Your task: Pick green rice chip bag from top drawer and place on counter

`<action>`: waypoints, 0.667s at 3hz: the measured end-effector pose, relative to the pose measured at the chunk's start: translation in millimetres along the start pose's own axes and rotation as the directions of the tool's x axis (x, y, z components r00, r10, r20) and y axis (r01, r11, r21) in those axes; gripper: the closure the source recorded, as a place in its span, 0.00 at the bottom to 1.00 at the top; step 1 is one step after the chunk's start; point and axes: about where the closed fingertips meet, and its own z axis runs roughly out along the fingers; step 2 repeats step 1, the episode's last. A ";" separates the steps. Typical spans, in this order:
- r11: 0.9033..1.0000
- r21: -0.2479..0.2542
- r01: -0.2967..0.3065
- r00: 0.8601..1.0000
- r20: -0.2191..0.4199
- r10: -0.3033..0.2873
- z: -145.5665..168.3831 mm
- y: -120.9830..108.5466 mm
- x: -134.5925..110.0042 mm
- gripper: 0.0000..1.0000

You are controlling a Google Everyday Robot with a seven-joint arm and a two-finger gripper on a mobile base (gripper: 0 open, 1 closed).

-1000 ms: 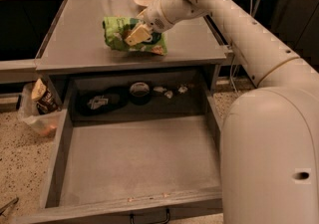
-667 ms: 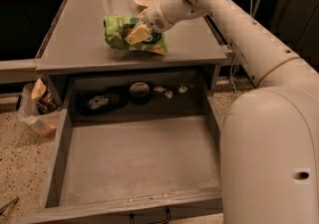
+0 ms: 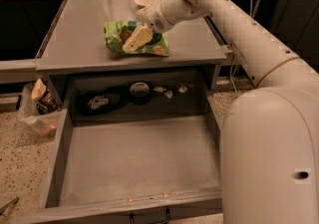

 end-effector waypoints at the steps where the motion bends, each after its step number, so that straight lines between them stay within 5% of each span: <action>1: 1.000 0.000 0.000 1.000 0.000 0.000 0.0 0.0 0.0 0.00; 2: 1.000 0.000 0.000 1.000 0.000 0.000 0.0 0.0 0.0 0.00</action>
Offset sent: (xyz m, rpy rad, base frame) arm 0.0000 0.0000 0.0000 0.0000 0.0000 0.0000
